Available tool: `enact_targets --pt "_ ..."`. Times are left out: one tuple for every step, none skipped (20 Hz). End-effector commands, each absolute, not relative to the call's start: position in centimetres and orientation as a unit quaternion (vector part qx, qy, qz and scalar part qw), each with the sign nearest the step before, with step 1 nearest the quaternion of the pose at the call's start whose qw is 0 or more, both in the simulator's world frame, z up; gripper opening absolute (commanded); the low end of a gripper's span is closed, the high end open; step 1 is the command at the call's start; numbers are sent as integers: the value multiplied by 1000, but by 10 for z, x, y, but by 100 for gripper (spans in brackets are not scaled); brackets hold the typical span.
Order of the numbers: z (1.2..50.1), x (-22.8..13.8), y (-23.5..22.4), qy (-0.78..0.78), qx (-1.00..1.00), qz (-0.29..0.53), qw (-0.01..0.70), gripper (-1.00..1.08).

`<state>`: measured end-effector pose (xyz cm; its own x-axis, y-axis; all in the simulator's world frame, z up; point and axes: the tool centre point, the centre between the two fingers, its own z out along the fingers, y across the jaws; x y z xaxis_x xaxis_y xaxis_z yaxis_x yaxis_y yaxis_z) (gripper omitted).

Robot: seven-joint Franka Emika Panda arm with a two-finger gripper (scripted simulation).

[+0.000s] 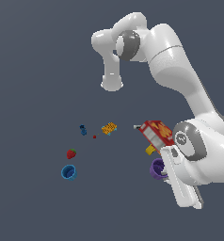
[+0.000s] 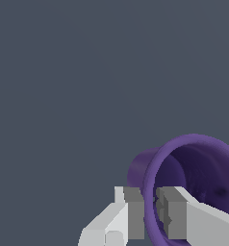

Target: Pick up a designated object from a clutter of objects.

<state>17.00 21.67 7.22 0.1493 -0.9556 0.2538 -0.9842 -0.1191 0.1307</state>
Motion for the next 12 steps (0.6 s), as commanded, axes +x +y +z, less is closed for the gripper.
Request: enact_targets --pt "73 170 216 -650 746 53 134 -100" --pt "74 170 216 -650 746 53 134 -100" --pt "75 169 215 -650 746 53 134 -100" --pt "76 169 214 -650 746 53 134 -100" --pt "78 169 213 -650 746 53 134 -100" --pt "80 168 212 -650 746 53 134 -100" --pt "82 167 211 -650 746 53 134 -100" --pt "84 167 210 -650 746 53 134 -100" --pt "87 166 208 -650 746 53 134 -100" --pt "91 165 206 -650 746 53 134 -100" --pt "94 164 204 -650 746 53 134 -100" --pt "98 163 202 -650 746 53 134 -100"
